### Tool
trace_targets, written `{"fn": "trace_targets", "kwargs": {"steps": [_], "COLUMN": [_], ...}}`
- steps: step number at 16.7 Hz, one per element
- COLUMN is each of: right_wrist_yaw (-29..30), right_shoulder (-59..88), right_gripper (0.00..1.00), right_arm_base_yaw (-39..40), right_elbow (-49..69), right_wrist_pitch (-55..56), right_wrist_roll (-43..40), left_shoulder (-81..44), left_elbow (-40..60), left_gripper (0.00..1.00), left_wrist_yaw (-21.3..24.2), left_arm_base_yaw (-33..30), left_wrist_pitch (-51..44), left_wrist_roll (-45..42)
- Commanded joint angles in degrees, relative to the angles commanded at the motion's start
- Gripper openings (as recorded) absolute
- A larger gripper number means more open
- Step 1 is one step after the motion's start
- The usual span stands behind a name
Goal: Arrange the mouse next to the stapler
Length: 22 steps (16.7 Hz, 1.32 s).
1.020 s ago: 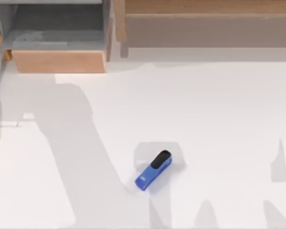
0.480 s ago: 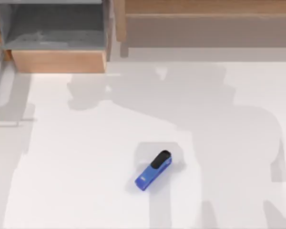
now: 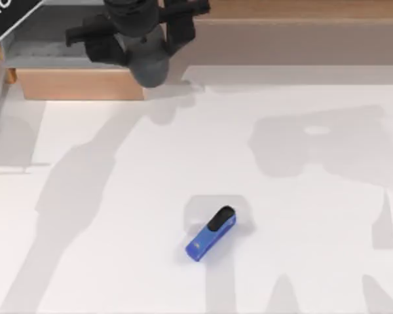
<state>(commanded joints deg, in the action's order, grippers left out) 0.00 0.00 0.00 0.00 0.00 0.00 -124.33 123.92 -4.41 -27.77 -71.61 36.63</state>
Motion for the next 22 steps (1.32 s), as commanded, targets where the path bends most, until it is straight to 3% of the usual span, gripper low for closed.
{"fn": "trace_targets", "kwargs": {"steps": [6, 10, 22], "right_wrist_yaw": [0.0, 0.0, 0.0], "right_shoulder": [0.0, 0.0, 0.0], "right_gripper": [1.0, 1.0, 1.0], "right_arm_base_yaw": [0.0, 0.0, 0.0], "right_elbow": [0.0, 0.0, 0.0], "right_wrist_pitch": [0.0, 0.0, 0.0], "right_wrist_roll": [0.0, 0.0, 0.0], "left_shoulder": [-6.7, -10.7, -11.1], "left_elbow": [-6.2, -8.7, -9.1], "left_gripper": [0.0, 0.0, 0.0], "left_wrist_yaw": [-0.5, -0.3, -0.2], "left_arm_base_yaw": [-20.6, -28.6, -30.0], "left_wrist_pitch": [3.8, 5.7, 6.5], "left_wrist_roll": [14.1, 19.3, 20.2]}}
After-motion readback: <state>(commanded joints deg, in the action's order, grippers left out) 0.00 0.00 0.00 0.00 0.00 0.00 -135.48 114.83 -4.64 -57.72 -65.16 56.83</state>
